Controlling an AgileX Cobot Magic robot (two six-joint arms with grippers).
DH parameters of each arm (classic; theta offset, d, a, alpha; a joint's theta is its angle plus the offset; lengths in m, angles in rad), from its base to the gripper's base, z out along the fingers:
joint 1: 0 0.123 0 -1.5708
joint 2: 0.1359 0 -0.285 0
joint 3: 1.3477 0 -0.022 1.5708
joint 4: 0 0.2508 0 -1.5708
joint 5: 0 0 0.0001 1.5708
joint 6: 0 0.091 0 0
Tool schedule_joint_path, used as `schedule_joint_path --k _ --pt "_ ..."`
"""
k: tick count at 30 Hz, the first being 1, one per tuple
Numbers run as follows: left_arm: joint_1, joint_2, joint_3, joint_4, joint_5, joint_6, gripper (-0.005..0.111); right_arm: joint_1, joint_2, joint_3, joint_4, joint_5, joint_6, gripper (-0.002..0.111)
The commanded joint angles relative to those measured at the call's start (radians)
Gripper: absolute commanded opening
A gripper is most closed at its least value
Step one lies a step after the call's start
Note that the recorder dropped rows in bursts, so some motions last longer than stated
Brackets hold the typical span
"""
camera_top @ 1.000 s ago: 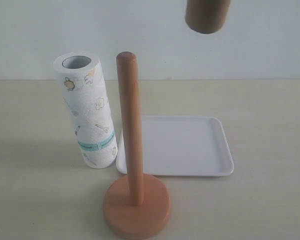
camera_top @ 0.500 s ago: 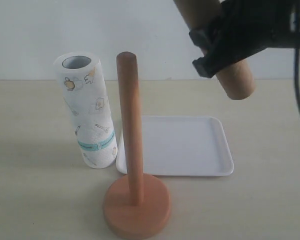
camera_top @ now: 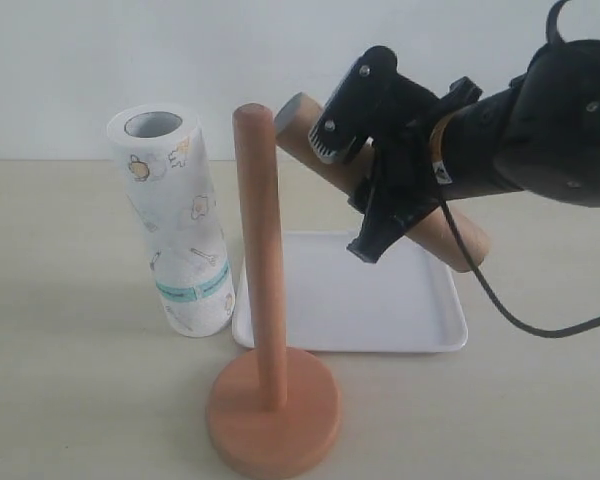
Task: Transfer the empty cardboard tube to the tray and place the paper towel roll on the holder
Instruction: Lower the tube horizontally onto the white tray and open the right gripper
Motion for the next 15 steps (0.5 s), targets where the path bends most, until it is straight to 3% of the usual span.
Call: schedule_joint_path --k 1,15 --pt "-0.002 -0.003 0.004 0.001 0.000 0.003 0.004 0.001 0.043 -0.007 -0.048 -0.035 -0.004 0.000" --pt "-0.002 -0.003 0.004 0.001 0.000 0.003 0.004 0.001 0.203 -0.007 -0.070 -0.078 -0.060 0.000"
